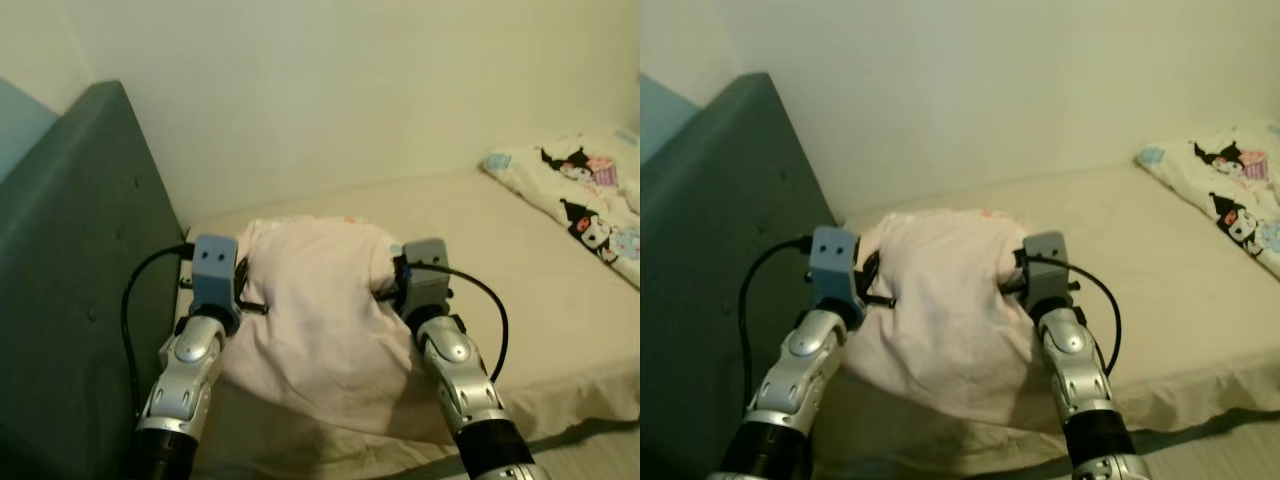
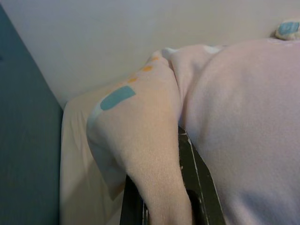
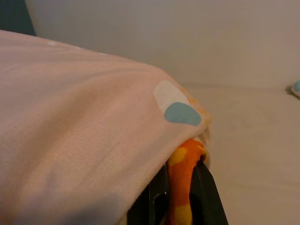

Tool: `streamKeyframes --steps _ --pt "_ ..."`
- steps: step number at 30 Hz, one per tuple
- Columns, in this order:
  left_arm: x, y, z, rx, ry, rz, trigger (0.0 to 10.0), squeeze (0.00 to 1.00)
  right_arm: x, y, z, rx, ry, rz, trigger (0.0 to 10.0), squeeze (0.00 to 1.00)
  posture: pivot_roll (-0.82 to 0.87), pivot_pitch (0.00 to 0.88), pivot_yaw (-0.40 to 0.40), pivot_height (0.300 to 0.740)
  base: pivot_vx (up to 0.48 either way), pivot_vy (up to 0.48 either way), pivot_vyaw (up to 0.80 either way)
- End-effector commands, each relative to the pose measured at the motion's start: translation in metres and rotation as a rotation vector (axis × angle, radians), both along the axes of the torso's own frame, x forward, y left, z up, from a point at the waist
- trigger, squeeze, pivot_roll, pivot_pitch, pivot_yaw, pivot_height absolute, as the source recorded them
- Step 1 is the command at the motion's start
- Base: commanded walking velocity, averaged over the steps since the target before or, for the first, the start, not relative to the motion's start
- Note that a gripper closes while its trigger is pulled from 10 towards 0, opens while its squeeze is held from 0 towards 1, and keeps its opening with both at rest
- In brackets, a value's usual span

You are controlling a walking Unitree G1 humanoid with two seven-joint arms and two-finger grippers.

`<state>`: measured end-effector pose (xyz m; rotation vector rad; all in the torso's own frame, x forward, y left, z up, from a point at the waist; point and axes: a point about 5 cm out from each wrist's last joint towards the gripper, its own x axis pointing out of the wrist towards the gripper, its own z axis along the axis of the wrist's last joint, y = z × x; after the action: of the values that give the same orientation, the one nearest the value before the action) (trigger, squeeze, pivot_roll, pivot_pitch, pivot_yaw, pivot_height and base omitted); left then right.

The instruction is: Clean up the room

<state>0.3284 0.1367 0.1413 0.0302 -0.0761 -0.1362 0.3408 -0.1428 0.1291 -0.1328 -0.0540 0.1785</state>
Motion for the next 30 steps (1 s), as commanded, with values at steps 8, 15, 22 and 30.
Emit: streamKeyframes --steps 8,15,22,30 --pt "-0.001 -0.001 0.011 0.028 -0.061 -0.008 10.0 0.0 0.002 0.009 0.014 0.004 -0.073 0.031 10.0 0.0 -0.07 0.03 0.087 0.63 0.0 0.0 0.0" --pt "-0.002 -0.003 0.011 0.033 -0.063 -0.016 10.0 0.0 0.003 0.008 0.016 0.018 -0.087 0.032 10.0 0.0 -0.07 0.027 0.089 0.61 0.0 0.0 0.0" --pt "0.0 0.002 0.018 0.043 -0.086 -0.006 10.0 0.0 0.008 0.01 0.029 0.006 -0.131 0.043 10.0 0.0 -0.07 0.024 0.092 0.61 0.0 0.0 0.0" --pt "0.014 0.035 0.045 0.084 -0.179 0.136 10.0 0.0 0.029 0.005 0.053 -0.019 -0.164 0.018 10.0 0.0 -0.06 0.035 0.081 0.61 0.0 0.0 0.0"
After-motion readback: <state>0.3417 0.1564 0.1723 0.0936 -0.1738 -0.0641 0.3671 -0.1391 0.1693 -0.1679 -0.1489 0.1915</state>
